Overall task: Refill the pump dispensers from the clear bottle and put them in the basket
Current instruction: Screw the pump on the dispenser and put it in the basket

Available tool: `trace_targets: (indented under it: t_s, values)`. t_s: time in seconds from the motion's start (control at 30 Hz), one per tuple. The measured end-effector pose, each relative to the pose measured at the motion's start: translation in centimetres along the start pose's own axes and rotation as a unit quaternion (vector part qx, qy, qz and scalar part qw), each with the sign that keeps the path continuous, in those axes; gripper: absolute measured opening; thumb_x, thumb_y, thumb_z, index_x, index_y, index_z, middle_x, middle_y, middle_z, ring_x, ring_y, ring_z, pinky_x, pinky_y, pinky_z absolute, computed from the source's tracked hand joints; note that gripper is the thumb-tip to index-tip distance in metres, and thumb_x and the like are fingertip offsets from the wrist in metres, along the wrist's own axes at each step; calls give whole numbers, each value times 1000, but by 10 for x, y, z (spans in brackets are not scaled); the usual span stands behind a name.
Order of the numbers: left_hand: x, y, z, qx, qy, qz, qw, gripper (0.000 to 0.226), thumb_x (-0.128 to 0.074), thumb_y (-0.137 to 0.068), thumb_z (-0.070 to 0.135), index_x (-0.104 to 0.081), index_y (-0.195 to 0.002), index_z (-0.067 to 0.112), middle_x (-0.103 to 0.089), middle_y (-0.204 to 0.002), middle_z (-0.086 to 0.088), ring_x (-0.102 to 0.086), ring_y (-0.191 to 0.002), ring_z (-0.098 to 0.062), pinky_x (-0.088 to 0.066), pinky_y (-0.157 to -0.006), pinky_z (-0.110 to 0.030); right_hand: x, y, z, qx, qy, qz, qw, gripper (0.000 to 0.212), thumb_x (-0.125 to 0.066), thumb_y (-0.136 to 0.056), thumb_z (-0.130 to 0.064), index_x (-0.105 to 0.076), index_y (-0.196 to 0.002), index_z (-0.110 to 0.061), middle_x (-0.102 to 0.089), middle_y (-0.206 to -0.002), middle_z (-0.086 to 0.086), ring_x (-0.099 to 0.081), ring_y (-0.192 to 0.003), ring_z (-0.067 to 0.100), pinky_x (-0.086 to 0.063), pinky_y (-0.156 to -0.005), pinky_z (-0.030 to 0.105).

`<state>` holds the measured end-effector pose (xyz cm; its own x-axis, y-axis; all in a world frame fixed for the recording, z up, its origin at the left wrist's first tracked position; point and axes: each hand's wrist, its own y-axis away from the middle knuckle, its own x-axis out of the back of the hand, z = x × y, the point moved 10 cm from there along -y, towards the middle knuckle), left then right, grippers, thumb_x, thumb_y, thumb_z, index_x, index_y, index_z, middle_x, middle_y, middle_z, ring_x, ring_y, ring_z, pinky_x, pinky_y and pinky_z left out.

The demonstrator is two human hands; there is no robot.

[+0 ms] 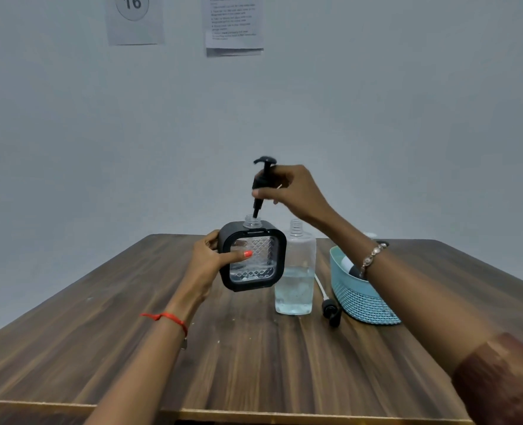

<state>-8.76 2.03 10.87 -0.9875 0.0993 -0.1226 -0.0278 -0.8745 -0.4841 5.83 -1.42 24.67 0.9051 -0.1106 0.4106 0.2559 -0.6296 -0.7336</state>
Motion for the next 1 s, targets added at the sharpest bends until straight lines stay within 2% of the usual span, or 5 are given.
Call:
trace_targets:
  t_s: [0.4,0.5,0.6,0.67,1.0]
  values:
    - [-29,4,-3,18,23,-26,999,42,-76,-61,-10,-67,-96,10,-74,-85,-3,-70,-77,-15,-57,-66,-26,-1,46,44,-107,-18,9,994,20,-67,-83,-29,-74,-81,-11,-73,-76,5,-65,-67,5,-46,-60,9]
    - [-31,5,-9,24,27,-17,999,41,-76,-62,-11,-67,-98,6,-74,-85,-4,-70,-75,-16,-57,-66,-26,14,51,56,-115,-32,80,990,43,-70,-80,-35,-70,-70,7,-67,-71,26,-57,-64,21,-48,-64,25]
    - [-32,4,-12,31,37,-11,999,39,-76,-62,-11,-67,-98,4,-74,-84,-5,-71,-73,-16,-57,-63,-26,22,53,64,-142,-60,104,983,33,-69,-81,-21,-66,-70,10,-67,-67,9,-59,-67,17,-48,-70,30]
    - [-35,3,-13,32,35,-18,999,38,-75,-62,-12,-68,-94,6,-74,-82,-3,-70,-72,-15,-57,-62,-25,16,52,67,-163,-93,68,980,3,-66,-80,-7,-67,-81,-4,-67,-79,4,-61,-74,12,-47,-69,26]
    - [-42,5,-10,29,41,-42,998,38,-73,-64,-13,-68,-94,10,-75,-80,0,-70,-74,-14,-56,-64,-24,-5,50,73,-174,-136,-68,973,14,-71,-78,-12,-71,-92,-14,-71,-84,1,-67,-81,11,-52,-81,25]
